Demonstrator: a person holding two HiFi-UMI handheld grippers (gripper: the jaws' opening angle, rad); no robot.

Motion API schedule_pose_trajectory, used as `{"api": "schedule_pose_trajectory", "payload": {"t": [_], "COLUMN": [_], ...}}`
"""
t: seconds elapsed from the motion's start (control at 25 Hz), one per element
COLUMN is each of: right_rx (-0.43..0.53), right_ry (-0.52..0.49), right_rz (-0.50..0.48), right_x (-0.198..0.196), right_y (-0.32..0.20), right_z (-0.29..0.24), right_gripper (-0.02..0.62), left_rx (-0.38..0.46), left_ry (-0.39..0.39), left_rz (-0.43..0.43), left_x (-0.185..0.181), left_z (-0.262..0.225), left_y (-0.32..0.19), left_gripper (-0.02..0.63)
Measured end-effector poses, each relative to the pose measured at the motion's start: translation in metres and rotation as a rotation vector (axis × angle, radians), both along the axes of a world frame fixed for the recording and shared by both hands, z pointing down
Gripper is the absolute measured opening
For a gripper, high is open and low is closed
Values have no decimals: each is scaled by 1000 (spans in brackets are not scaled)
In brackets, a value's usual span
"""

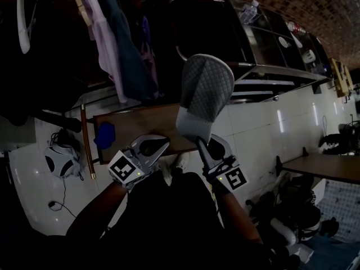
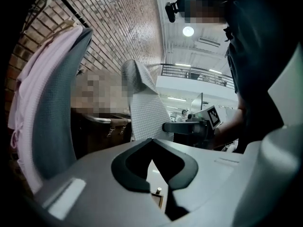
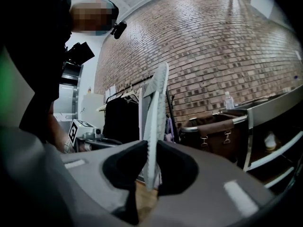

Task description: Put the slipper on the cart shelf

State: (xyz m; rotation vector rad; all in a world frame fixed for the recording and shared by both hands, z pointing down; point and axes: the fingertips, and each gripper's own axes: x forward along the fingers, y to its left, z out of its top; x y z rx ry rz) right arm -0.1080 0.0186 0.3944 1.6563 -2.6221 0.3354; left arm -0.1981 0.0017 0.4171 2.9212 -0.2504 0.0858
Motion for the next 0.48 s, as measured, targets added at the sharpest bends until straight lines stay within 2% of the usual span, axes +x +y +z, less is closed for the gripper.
{"api": "schedule_pose_trajectory", "payload": {"t": [0.2, 0.48], "right_rx": [2, 17], "right_ry": [-2, -6], "right_rz": [78, 143], "right_x": [20, 59], "right_y": [14, 53], "right_z": [3, 2], "right_gripper": [62, 61], "left_rx": [3, 4], "left_ry": [-19, -21], "left_rz": [61, 136], "left_x": [16, 57], "left_z": [10, 1], "left_y": [4, 39], "left_gripper": [5, 5]}}
